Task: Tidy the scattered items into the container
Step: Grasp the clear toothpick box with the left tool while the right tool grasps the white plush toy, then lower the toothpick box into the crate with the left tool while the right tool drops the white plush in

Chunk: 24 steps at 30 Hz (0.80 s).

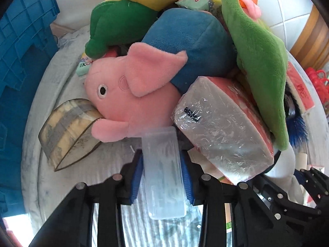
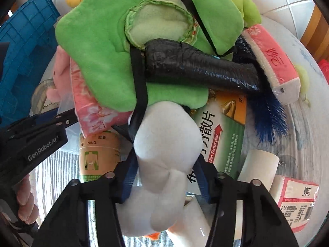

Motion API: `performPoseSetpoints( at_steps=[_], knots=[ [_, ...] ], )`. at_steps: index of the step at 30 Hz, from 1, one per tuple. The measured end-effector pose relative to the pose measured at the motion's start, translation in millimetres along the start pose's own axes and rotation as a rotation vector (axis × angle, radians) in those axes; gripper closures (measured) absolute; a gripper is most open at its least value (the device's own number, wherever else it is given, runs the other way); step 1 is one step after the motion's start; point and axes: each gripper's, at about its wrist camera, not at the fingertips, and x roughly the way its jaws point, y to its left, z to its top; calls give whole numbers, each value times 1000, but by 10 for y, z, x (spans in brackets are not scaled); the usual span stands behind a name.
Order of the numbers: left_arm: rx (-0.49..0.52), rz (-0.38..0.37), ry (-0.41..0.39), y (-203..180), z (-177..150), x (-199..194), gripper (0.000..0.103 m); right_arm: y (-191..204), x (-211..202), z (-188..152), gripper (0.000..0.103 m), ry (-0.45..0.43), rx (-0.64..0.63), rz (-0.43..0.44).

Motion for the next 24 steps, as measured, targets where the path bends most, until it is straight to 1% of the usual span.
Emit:
performPoseSetpoints(
  at_steps=[2, 5, 11, 17, 24],
  knots=[
    [10, 12, 1, 12, -49, -6, 71, 20, -15, -16, 54, -3, -4, -5],
    [23, 10, 4, 27, -153, -47, 71, 25, -62, -55, 54, -9, 0, -6],
    [31, 9, -33, 99, -287, -345, 71, 44, -305, -190, 55, -46, 0, -7],
    [50, -6, -108, 98, -406, -762, 71, 102, -647, -338, 55, -112, -7, -12],
    [72, 6, -242, 214, -545, -1402, 71, 340, -1178, -294, 55, -243, -50, -7]
  ],
)
